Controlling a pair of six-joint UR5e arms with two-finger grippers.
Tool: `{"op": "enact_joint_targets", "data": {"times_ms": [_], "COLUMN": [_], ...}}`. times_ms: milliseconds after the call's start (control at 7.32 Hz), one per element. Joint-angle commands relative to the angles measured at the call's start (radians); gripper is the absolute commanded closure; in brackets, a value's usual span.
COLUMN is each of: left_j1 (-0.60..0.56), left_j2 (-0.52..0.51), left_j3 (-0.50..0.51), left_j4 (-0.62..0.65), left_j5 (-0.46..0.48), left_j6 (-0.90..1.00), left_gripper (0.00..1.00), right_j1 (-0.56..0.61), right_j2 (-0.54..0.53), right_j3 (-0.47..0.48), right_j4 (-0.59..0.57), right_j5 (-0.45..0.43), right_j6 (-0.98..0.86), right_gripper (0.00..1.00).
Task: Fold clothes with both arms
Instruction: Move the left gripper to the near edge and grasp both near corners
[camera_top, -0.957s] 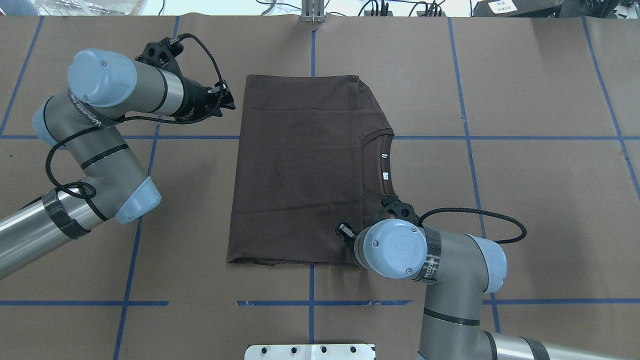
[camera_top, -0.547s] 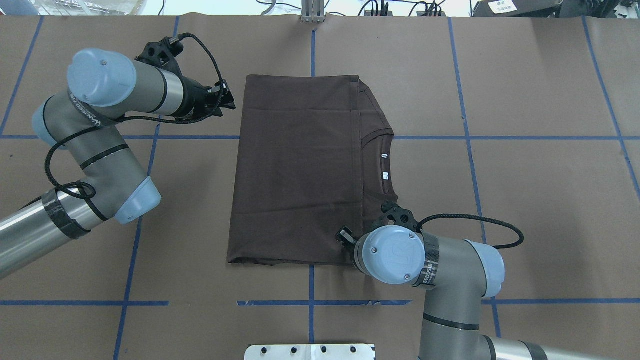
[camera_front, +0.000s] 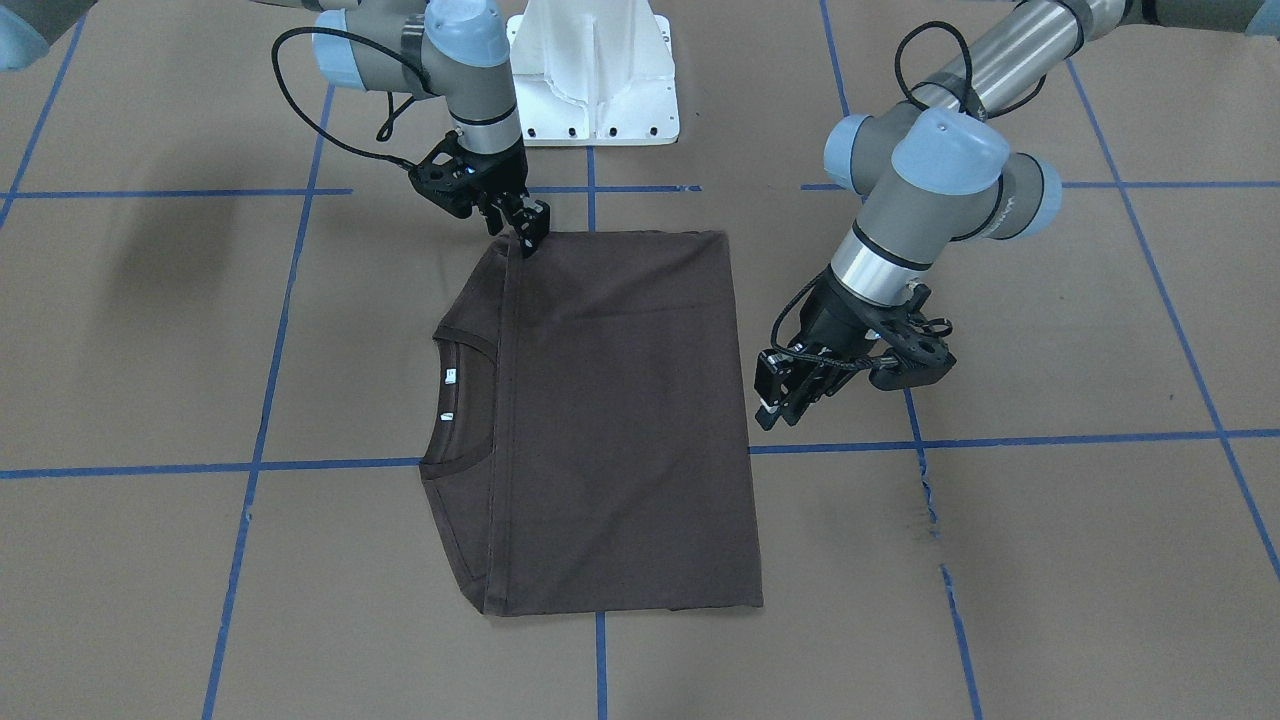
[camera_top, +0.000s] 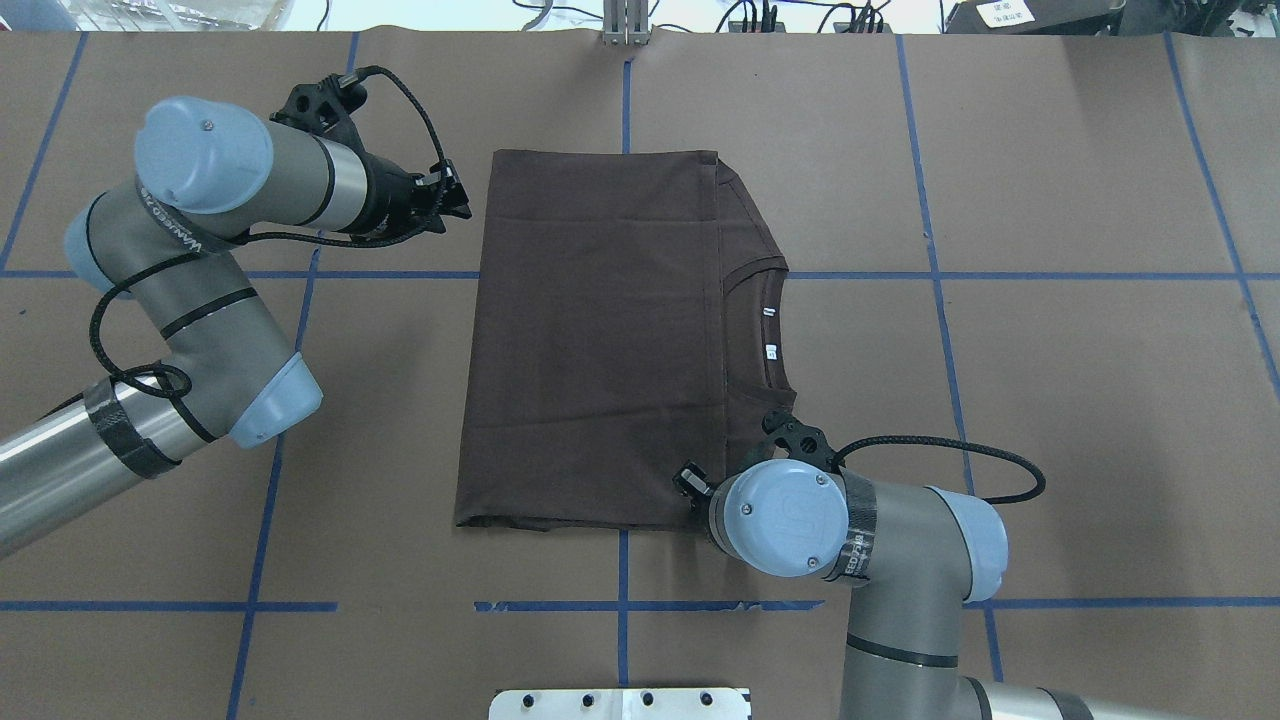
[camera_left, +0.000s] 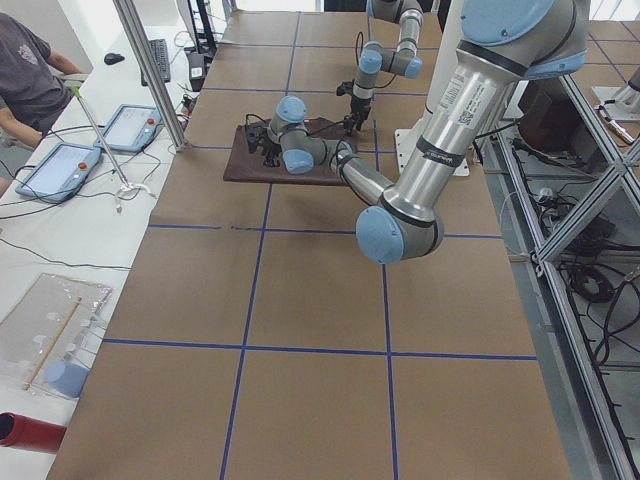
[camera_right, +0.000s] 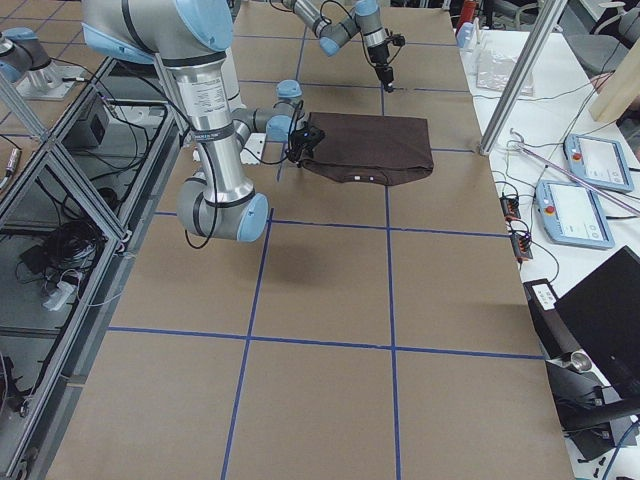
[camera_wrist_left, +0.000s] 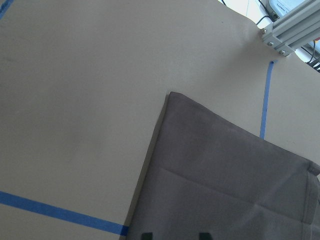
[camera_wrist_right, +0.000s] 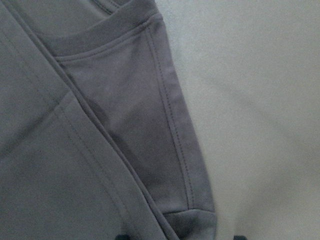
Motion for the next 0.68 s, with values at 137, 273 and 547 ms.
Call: {"op": "enact_joint_targets", "data": {"times_ms": [137, 273, 547], "left_j1": [0.0, 0.0, 0.006], "left_j2": [0.0, 0.0, -0.002], "left_j3": [-0.019, -0.024, -0.074], "left_j4": [0.028, 0.037, 0.09], "left_j5": [0.0, 0.0, -0.003], "left_j6": [0.0, 0.0, -0.053], "left_gripper": [0.58, 0.58, 0.58], "right_j1": [-0.001, 0.002, 0.007], "right_j2": [0.0, -0.003, -0.009], "right_j3": [0.005, 0.013, 0.046], "right_j4": [0.002, 0.002, 0.0], "right_j5": [0.0, 0.001, 0.008], "right_j6": [-0.001, -0.002, -0.004], "right_gripper": [1.0, 1.0, 1.0]}}
